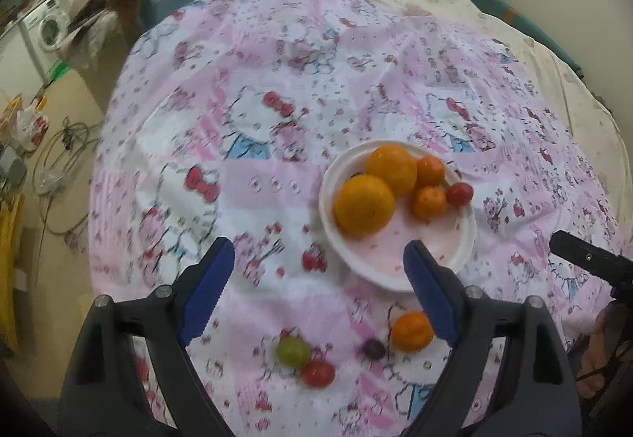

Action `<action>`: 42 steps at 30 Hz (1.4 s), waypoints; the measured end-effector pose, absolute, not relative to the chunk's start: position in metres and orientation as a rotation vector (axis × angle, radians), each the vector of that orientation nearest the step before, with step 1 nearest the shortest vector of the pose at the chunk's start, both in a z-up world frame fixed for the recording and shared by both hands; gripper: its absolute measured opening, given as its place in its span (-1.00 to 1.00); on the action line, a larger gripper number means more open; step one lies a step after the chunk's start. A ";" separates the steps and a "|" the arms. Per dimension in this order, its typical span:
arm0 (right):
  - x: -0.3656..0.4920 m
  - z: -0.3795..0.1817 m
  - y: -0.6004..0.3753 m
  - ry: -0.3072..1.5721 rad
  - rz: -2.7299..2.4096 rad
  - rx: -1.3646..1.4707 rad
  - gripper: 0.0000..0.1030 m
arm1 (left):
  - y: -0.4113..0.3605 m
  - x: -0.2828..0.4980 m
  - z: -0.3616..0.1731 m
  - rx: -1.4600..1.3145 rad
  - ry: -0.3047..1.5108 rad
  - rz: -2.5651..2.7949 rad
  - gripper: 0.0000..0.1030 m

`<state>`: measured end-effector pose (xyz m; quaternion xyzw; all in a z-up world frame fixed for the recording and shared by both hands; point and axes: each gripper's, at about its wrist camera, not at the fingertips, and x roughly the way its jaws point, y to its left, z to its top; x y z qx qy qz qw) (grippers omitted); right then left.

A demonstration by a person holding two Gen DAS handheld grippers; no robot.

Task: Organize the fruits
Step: 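Grasp the tangerine beside the plate with the right tool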

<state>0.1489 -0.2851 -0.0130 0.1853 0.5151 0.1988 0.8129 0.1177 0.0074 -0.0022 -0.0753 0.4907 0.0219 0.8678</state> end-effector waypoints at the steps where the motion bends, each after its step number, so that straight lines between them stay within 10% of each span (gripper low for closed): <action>1: 0.146 -0.014 -0.283 1.105 0.427 0.392 0.55 | 0.008 0.114 -0.002 -0.161 1.033 0.050 0.65; 28: 0.133 -0.070 -0.231 1.316 0.490 0.348 0.55 | 0.028 0.094 -0.016 -0.275 1.065 0.146 0.65; 42: 0.132 -0.120 -0.168 1.474 0.559 0.162 0.08 | 0.034 0.095 -0.019 -0.315 1.090 0.141 0.65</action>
